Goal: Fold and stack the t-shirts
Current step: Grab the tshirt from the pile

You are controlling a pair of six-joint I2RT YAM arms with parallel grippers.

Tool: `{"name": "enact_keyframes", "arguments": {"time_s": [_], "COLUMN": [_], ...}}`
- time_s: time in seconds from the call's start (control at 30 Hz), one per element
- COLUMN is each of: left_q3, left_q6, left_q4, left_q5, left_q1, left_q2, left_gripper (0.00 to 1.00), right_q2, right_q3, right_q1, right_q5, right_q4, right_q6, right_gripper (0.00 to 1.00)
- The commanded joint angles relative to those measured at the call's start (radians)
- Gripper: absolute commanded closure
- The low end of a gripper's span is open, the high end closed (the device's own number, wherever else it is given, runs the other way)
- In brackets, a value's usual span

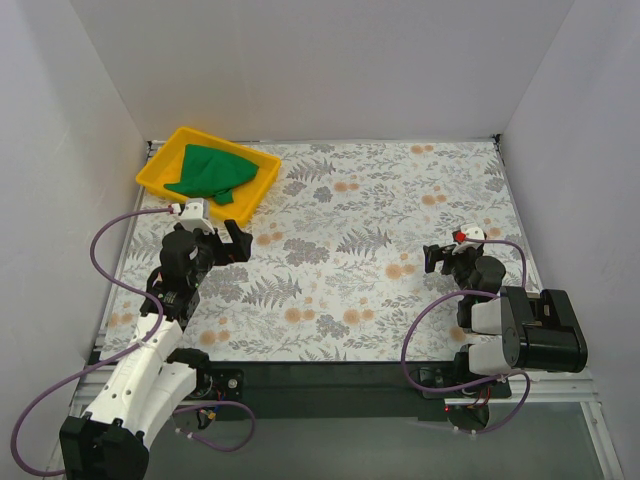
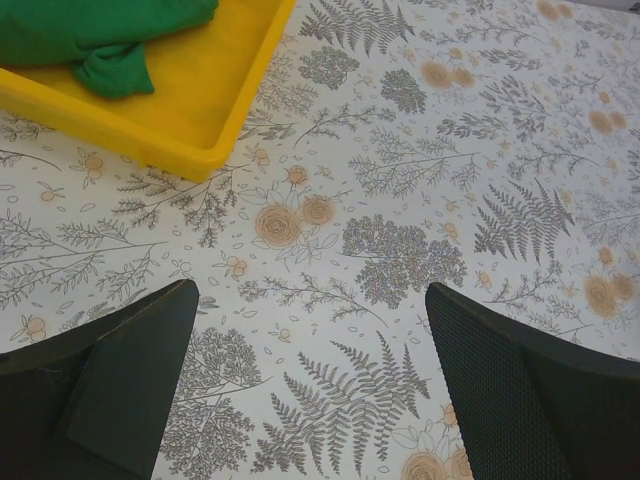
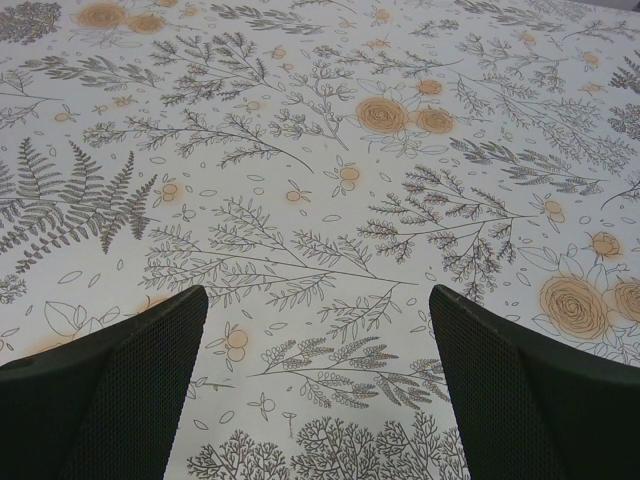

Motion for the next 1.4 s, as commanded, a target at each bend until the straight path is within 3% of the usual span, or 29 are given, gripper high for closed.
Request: {"name": "enact_keyframes", "arguments": {"time_s": [0.0,0.27,0.33,0.4,0.53,0.73,0.9,1.13,1.27,1.37], "left_q3": [0.011,0.013,0.013,0.011,0.016,0.053,0.261,0.761,0.997,1.077], "left_q6": [0.019,0.022,0.022,0.02,0.011,-0.05,-0.162,-0.202,-0.288,-0.348], "left_q4": [-0.001,-0.003,-0.003,-0.001,-0.003,-0.003,-0.105,-0.331,-0.425,-0.444], "left_q5": [-0.011,-0.011,-0.01,-0.011,-0.008,-0.017,0.036,0.01,-0.042,-0.111], "left_q1": [-0.004,-0.004,-0.004,-0.004,-0.004,0.0,0.083,0.164,0.198,0.232], "left_q2": [-0.013,0.0,-0.004,-0.01,-0.007,0.042,0.342,0.956,1.148,1.244], "left_gripper": [0.02,0.02,0.02,0.02,0.02,0.02,0.02,0.17,0.22,0.22], "right_q2": [0.002,-0.004,-0.068,-0.119,-0.214,-0.262,-0.294,-0.354,-0.384,-0.383], "right_q3": [0.018,0.03,0.076,0.282,0.485,0.731,0.783,0.633,0.556,0.558], "right_q1": [0.004,0.008,0.005,0.004,0.004,0.005,0.029,0.02,0.001,-0.002], "right_q5": [0.009,-0.057,-0.083,-0.144,-0.202,-0.431,-0.576,-0.661,-0.704,-0.724], "right_q4": [0.05,0.05,-0.123,-0.547,-0.873,-1.276,-1.392,-1.318,-1.283,-1.28], "right_q6": [-0.013,-0.04,-0.054,-0.092,-0.137,-0.181,-0.198,-0.22,-0.23,-0.23], "right_gripper": [0.02,0.02,0.02,0.02,0.02,0.02,0.02,0.02,0.02,0.02]}}
